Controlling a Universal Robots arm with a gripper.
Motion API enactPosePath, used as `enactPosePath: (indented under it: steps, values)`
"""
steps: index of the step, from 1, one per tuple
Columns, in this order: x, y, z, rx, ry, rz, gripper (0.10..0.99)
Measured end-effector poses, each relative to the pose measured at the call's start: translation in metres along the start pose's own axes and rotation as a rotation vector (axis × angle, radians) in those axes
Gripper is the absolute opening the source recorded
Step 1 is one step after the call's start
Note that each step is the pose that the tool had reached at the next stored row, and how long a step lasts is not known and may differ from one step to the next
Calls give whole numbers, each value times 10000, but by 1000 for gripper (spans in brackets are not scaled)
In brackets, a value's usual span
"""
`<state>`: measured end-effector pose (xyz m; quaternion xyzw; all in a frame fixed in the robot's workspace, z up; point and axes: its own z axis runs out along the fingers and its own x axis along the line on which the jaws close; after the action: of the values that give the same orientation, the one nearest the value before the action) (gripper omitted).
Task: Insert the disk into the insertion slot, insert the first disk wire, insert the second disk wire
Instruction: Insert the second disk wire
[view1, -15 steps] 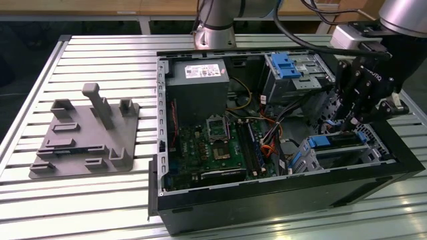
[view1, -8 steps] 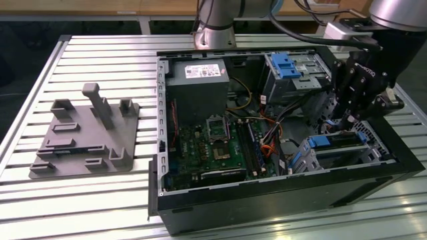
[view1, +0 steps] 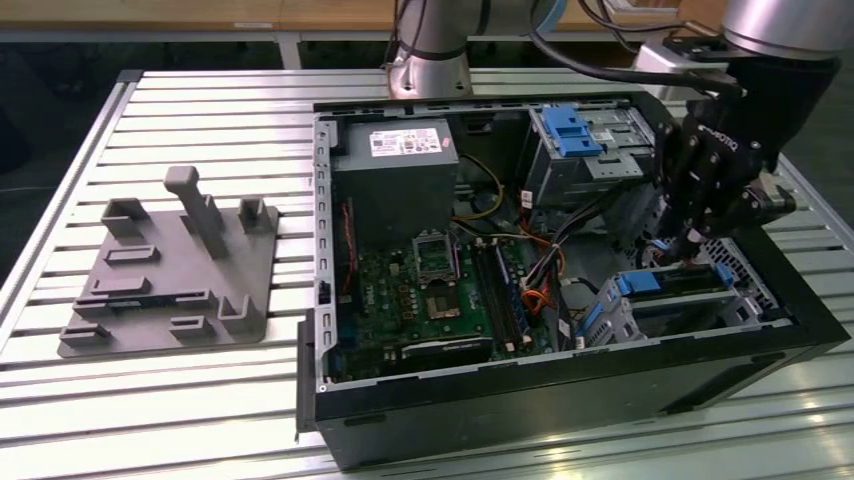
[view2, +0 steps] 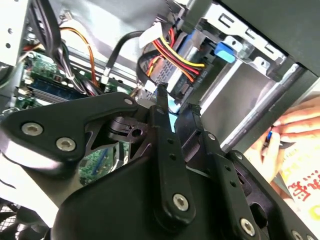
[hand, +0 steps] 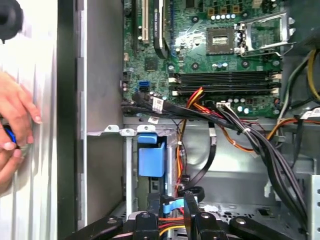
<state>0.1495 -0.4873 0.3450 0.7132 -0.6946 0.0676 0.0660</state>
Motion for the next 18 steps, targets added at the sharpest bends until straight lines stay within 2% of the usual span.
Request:
enactPosePath:
  steps: [3, 8, 11, 17, 18]
  values:
    - [-5, -1, 9, -4, 146, -1, 333]
    - [-25, -1, 24, -6, 259, -1, 333]
    - [-40, -1, 23, -9, 370, -2, 333]
    - [-76, -2, 19, -11, 443, -2, 322]
    - [-76, -2, 19, -11, 447, -2, 251]
